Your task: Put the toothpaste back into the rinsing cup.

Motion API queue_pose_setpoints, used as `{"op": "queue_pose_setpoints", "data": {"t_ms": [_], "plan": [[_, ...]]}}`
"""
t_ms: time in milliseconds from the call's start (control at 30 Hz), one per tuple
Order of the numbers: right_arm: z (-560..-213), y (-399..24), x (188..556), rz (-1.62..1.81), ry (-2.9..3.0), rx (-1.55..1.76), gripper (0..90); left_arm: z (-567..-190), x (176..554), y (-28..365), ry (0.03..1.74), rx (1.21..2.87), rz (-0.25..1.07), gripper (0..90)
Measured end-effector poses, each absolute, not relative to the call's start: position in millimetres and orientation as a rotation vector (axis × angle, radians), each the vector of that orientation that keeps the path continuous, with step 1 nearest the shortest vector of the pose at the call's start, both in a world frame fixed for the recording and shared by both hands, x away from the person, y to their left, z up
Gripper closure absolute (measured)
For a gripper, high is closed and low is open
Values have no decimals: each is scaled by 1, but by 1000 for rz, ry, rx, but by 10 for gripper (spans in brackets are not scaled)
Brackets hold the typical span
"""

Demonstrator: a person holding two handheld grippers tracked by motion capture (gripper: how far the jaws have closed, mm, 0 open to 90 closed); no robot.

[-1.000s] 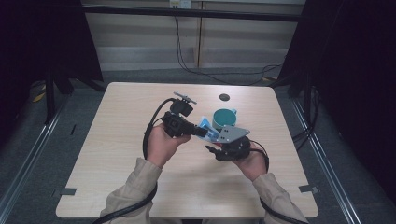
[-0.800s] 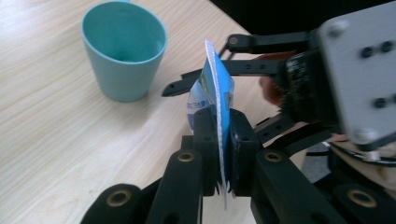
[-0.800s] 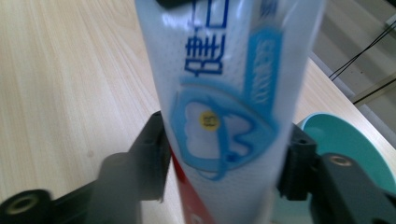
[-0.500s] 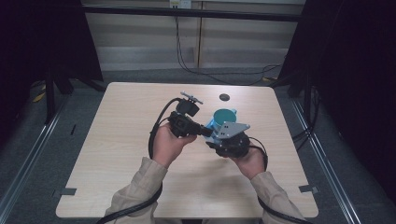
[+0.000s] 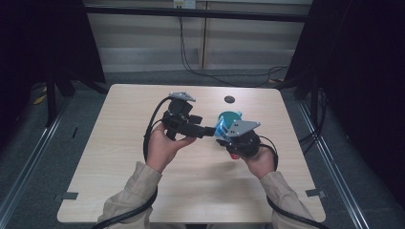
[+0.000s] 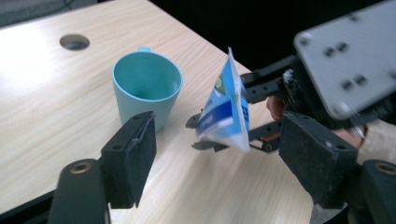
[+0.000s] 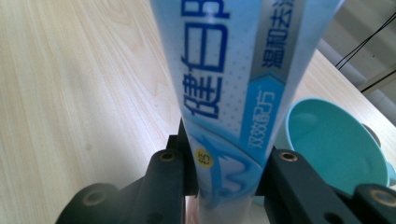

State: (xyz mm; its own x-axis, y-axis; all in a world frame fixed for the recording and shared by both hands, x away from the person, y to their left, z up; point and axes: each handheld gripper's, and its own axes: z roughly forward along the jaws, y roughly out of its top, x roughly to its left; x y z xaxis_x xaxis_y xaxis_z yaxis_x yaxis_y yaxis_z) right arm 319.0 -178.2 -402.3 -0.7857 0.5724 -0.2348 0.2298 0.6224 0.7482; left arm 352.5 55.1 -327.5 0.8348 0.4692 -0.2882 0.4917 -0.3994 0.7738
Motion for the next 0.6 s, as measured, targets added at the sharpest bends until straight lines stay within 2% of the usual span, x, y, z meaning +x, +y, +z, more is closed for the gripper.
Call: {"op": "queue_pose_setpoints", "data": {"t_ms": [67, 467, 600], "plan": [[-401, -182, 321, 1036, 2386, 653, 745, -332, 352, 58, 698, 2054, 3, 228], [-393, -195, 328, 1068, 2386, 723, 744, -373, 351, 72, 669, 2094, 42, 236], [-391, -198, 330, 1095, 2385, 749, 744, -388, 350, 74, 635, 2136, 77, 194]]}}
